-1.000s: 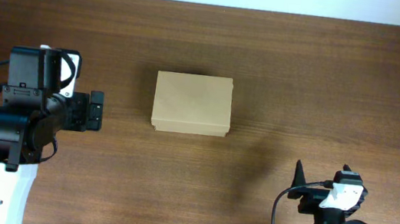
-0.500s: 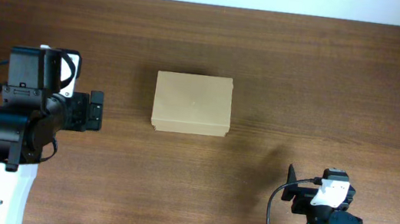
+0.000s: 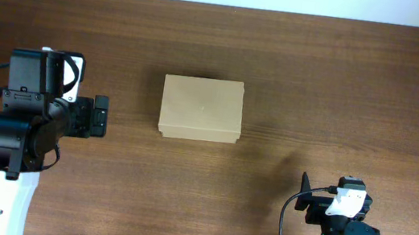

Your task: Pack container

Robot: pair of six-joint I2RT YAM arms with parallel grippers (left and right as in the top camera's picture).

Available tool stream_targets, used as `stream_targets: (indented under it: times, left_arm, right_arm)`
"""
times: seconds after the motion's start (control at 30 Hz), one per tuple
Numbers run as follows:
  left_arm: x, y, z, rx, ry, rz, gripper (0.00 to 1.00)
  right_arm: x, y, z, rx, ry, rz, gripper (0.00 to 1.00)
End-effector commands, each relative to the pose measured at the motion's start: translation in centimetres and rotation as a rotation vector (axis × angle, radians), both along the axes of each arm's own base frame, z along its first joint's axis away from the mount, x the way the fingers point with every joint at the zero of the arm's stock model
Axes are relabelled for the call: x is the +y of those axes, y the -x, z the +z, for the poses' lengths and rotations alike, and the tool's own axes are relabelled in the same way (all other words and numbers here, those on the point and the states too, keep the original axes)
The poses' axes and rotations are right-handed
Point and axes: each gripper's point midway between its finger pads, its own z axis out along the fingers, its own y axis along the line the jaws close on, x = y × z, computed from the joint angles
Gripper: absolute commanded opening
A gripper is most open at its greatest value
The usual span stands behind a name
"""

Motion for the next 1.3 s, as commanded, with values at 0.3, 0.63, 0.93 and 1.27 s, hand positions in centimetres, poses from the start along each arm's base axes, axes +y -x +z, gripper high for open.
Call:
stream_targets:
  times: [0.3, 0.63, 0.93, 1.27]
  left_arm:
    - [-0.2, 1.3, 0.9, -0.049, 0.002, -0.015, 1.00]
    - [1.3, 8.3, -1.9, -0.265, -0.064, 0.041, 1.00]
    - [1.2, 4.5, -1.3, -0.818, -0.045, 0.057, 0.99]
    - [0.4, 3.9, -0.3, -1.178, -0.012, 0.037, 1.00]
  right_arm:
    - [0.0, 0.0, 0.0, -0.009, -0.005, 0.004, 0.99]
    - [0.0, 0.0, 0.0, -0.009, -0.005, 0.004, 0.99]
    - [0.0, 0.0, 0.0, -0.009, -0.005, 0.004, 0.99]
    - [0.0, 0.0, 0.0, -0.009, -0.005, 0.004, 0.99]
